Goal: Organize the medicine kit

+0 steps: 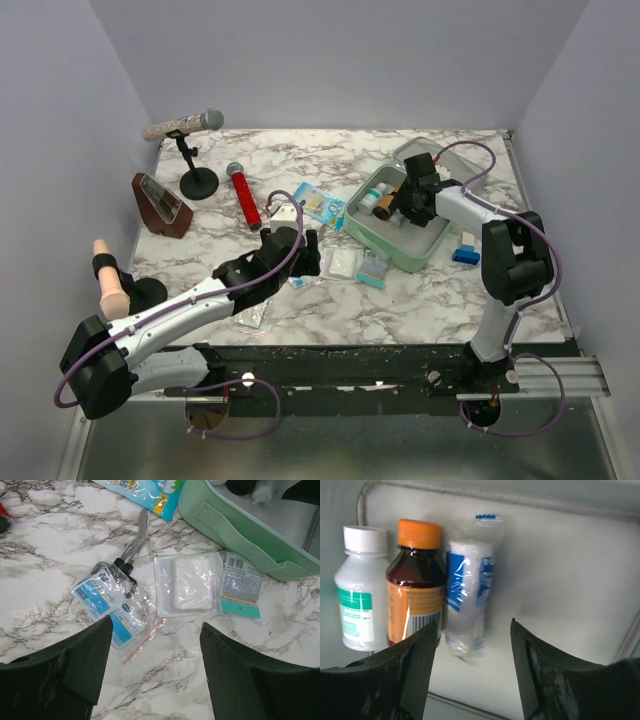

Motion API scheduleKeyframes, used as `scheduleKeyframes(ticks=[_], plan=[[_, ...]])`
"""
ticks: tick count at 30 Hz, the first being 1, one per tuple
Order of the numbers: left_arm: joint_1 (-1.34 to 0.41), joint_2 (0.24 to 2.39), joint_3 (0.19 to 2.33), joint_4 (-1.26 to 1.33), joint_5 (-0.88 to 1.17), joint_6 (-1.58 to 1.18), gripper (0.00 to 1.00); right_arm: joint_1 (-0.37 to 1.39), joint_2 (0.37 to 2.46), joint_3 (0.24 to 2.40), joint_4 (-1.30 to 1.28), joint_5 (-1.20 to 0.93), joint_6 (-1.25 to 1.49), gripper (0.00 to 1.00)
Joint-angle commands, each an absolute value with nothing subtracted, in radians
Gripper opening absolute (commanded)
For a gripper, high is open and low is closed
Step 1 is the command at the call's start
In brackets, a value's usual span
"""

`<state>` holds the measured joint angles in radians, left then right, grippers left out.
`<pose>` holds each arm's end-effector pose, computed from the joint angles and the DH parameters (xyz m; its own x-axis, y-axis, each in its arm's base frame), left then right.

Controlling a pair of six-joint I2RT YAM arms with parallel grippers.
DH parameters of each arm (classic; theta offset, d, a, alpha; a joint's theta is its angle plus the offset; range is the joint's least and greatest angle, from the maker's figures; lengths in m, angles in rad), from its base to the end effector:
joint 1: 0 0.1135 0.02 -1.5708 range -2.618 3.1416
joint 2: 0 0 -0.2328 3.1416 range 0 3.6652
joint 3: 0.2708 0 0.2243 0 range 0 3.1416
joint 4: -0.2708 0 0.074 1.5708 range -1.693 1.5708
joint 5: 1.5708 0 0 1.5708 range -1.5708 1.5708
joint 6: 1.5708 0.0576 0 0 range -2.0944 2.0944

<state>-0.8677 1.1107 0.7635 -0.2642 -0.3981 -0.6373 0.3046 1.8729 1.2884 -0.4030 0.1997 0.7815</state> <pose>0.1750 -0.1720 0.2320 -0.5946 -0.1468 -0.7905 0.1794 0.9342 -0.3084 0.3607 0.1014 0.1577 -0.6988 0.5040 -0.5076 0.4262 0.8633 0.2704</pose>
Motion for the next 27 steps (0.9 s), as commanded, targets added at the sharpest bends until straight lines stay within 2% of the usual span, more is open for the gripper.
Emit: scheduleKeyframes(ticks=[1,6,12,16,21,27], plan=[[-0.867,1.095,0.746,-0.268,-0.413,-0.647,0.81,0.302,1.867,1.295,-0.377,0.184,0.83,0.74],[-0.868,1.108,0.747,-0.268,-0.413,-0.647,0.81,0.304,1.787,1.256,-0.345,0.173,0.838,0.83],[-0.868,1.121,0.735,-0.244,-0.408,-0.644,0.81,0.307,1.591,1.191,-0.333,0.16,0.769,0.87],[-0.868,1.186,0.756,-0.219,-0.379,-0.644,0.82,0.311,1.439,1.109,-0.334,0.101,0.678,0.87],[-0.867,1.308,0.814,-0.178,-0.316,-0.66,0.82,0.34,1.217,0.895,-0.282,0.028,0.606,0.86],[-0.867,1.431,0.873,-0.112,-0.299,-0.647,0.8,0.371,0.97,0.691,-0.313,0.029,0.56,0.84]])
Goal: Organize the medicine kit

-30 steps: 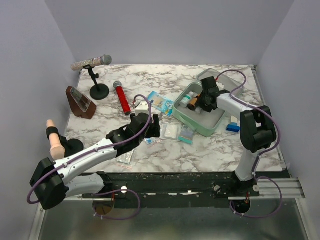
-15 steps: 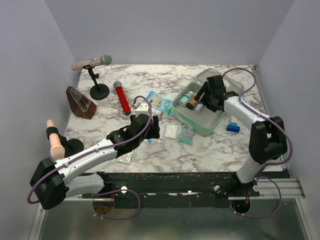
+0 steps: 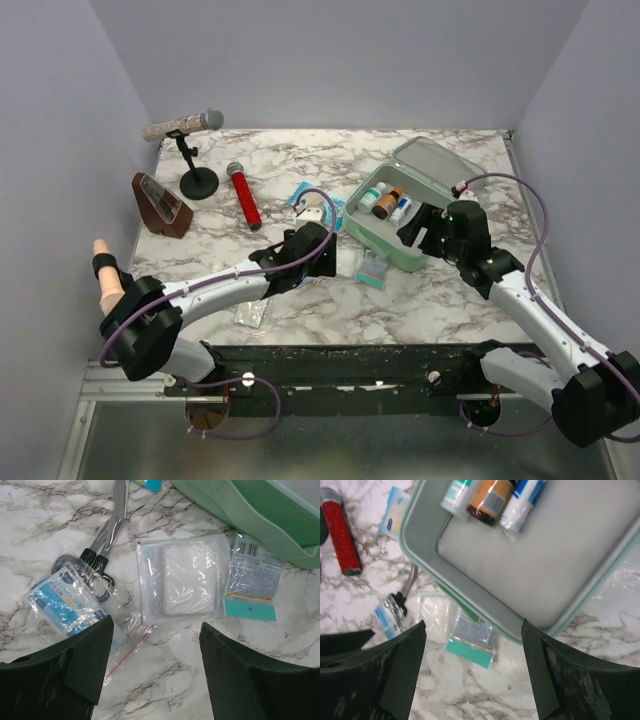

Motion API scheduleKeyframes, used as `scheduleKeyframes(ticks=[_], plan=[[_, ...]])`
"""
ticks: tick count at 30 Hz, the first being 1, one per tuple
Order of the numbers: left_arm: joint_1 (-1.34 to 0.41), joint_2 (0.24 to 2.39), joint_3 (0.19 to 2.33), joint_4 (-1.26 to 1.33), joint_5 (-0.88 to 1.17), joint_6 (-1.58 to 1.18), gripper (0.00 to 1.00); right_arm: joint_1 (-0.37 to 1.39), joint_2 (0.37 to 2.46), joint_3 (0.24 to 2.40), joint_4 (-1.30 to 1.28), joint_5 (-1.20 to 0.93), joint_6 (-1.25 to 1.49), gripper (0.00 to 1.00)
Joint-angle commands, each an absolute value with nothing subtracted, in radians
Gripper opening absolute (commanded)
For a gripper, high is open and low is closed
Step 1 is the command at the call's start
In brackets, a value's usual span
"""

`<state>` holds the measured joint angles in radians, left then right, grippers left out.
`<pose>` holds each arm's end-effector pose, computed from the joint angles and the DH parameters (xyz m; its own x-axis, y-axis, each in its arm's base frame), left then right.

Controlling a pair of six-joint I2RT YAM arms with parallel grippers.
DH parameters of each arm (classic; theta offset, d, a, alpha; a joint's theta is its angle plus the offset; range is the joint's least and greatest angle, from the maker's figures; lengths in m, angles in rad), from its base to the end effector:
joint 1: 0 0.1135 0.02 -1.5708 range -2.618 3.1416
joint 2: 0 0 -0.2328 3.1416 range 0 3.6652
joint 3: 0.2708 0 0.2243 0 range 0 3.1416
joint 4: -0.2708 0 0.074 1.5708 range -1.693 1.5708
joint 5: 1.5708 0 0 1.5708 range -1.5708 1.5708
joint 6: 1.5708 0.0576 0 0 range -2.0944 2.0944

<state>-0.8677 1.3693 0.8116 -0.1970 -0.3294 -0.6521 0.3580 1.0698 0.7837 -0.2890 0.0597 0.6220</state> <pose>0.1966 -0.2032 0.1901 -0.6976 -0.0650 -0.7135 0.1838 0.9463 -0.2659 0.2286 0.0819 0.2427 -0.5905 0.4001 -0.7009 0.0507 0.8851 0.4626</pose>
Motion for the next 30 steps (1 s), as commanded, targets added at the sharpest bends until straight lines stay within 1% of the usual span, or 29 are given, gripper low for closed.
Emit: scheduleKeyframes(ticks=[1,6,9,14,21,22,25,26,28,30], plan=[[-0.867,1.459,0.891,-0.112,-0.307,-0.635,0.8,0.373,0.939,0.668,-0.319,0.029,0.554,0.84],[-0.867,1.613,1.012,-0.149,-0.33,-0.598,0.76,0.373,0.842,0.595,-0.379,0.055,0.519,0.84],[-0.867,1.69,1.058,-0.179,-0.331,-0.597,0.72,0.373,0.809,0.584,-0.403,0.055,0.514,0.84],[-0.867,1.765,1.077,-0.199,-0.357,-0.589,0.62,0.373,0.778,0.586,-0.42,0.051,0.512,0.84],[-0.862,1.824,1.092,-0.213,-0.356,-0.574,0.45,0.373,0.773,0.581,-0.426,0.054,0.528,0.84],[-0.862,1.822,1.085,-0.21,-0.356,-0.575,0.41,0.373,0.775,0.583,-0.431,0.055,0.531,0.84],[-0.862,1.795,1.06,-0.201,-0.356,-0.58,0.26,0.373,0.765,0.58,-0.434,0.057,0.532,0.84],[-0.862,1.78,1.049,-0.198,-0.356,-0.581,0.19,0.373,0.762,0.577,-0.434,0.055,0.532,0.84],[-0.862,1.734,1.035,-0.202,-0.365,-0.589,0.09,0.373,0.756,0.578,-0.436,0.057,0.534,0.84],[-0.862,1.668,1.019,-0.218,-0.374,-0.595,0.01,0.373,0.752,0.586,-0.44,0.057,0.538,0.84]])
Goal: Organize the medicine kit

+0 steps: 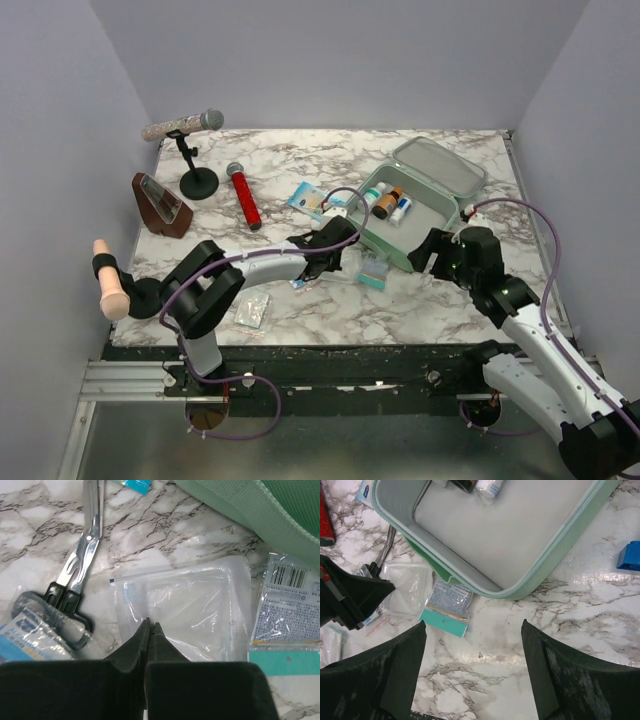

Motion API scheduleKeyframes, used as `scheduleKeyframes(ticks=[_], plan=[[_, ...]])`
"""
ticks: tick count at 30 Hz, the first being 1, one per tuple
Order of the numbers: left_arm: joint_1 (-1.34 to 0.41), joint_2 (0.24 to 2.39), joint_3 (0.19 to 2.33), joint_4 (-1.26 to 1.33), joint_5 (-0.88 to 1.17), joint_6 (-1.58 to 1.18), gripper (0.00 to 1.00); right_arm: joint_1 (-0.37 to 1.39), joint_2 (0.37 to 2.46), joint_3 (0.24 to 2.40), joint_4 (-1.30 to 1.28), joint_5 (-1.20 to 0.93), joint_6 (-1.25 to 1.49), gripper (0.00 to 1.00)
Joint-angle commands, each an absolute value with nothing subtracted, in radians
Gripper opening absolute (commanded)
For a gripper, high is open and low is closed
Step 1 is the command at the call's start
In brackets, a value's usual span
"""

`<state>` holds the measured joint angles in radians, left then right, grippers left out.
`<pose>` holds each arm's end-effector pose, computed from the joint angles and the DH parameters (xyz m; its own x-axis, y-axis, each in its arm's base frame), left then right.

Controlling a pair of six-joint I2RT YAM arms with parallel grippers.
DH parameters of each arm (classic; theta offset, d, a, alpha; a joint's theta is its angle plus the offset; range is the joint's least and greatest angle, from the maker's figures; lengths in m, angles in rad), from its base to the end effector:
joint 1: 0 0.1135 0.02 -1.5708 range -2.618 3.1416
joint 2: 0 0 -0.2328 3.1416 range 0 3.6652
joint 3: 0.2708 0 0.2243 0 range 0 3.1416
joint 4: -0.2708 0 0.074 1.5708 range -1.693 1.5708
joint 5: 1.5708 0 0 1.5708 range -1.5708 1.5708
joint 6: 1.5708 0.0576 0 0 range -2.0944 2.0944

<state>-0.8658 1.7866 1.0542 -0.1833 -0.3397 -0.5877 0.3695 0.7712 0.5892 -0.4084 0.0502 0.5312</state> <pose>0.2407 -0.2532 0.1393 -0.7529 0.0781 -0.6535 0.2032 0.9720 -0.1179 0.1743 0.0644 0.2224 -0.6106 0.3061 -0.7304 -0.0145 0.9178 0.3967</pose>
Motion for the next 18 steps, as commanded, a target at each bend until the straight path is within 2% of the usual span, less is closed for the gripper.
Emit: scheduleKeyframes(ticks=[1,10,13,18], plan=[[-0.864,1.633,1.009,-0.228,-0.379,-0.598,0.0,0.373,0.749,0.592,-0.443,0.055,0.54,0.84],[-0.905,1.309,0.959,-0.199,-0.332,-0.545,0.0,0.373,0.7,0.669,-0.497,0.09,0.532,0.84],[-0.933,1.336,1.066,-0.186,-0.275,-0.514,0.0,0.373,0.67,0.709,-0.531,0.115,0.528,0.84],[-0.942,1.546,1.308,-0.187,-0.187,-0.402,0.0,0.371,0.621,0.756,-0.589,0.13,0.52,0.85]])
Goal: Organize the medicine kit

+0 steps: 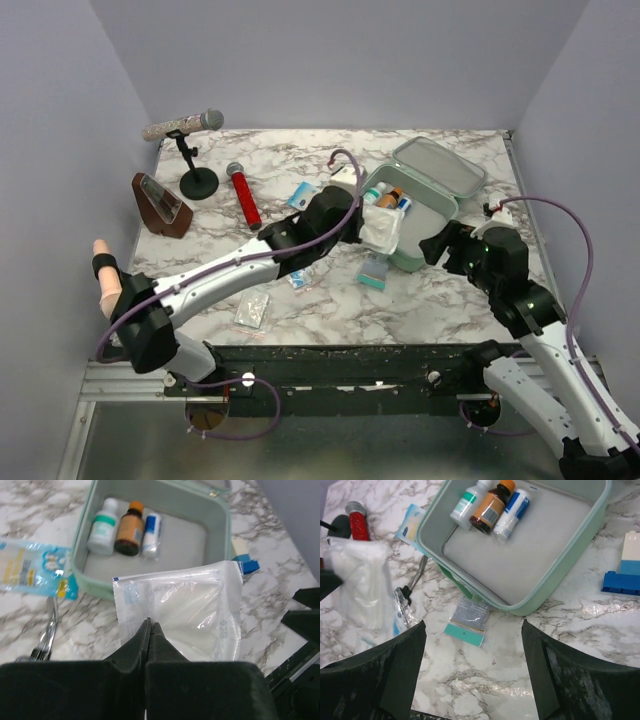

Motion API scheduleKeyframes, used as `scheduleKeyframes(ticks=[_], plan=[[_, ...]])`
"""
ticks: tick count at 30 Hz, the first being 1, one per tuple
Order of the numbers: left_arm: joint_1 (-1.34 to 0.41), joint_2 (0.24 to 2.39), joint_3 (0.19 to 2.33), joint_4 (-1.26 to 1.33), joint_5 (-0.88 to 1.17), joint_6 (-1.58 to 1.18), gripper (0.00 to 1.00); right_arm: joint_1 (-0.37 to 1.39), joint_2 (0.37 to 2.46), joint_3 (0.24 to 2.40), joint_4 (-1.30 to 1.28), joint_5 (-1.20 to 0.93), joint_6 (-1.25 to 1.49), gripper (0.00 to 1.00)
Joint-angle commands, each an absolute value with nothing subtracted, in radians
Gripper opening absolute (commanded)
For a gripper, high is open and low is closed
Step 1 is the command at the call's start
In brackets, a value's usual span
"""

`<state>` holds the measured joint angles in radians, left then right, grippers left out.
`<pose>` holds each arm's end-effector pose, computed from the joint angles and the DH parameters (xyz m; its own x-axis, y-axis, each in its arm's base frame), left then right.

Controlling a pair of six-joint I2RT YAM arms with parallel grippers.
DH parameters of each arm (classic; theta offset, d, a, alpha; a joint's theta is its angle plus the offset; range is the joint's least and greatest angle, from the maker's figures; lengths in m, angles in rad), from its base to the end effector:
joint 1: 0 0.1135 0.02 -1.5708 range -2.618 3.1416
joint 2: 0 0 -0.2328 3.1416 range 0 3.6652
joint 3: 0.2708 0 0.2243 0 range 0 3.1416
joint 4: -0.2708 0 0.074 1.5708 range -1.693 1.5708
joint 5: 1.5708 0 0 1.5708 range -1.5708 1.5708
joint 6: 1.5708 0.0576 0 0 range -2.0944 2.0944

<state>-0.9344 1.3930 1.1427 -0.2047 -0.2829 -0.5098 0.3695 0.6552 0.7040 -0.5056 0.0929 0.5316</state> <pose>0.2027 -0.2472 0.2904 -0.5321 -0.0684 -0.8439 0.4166 0.8466 -0.3313 0.1569 0.0551 0.2679 -0.4975 0.3486 -0.7944 -0.0345 0.9070 0.4197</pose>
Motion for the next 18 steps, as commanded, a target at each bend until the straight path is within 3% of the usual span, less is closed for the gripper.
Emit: scheduleKeyframes(ticks=[1,9,18], plan=[[-0.942,1.593,1.353,-0.186,-0.181,-0.373,0.0,0.371,0.612,0.761,-0.603,0.133,0.519,0.85],[-0.93,1.978,1.755,-0.274,-0.17,-0.232,0.0,0.371,0.537,0.749,-0.644,0.135,0.517,0.85],[-0.917,2.207,1.928,-0.271,-0.121,-0.196,0.0,0.371,0.48,0.73,-0.661,0.118,0.515,0.85]])
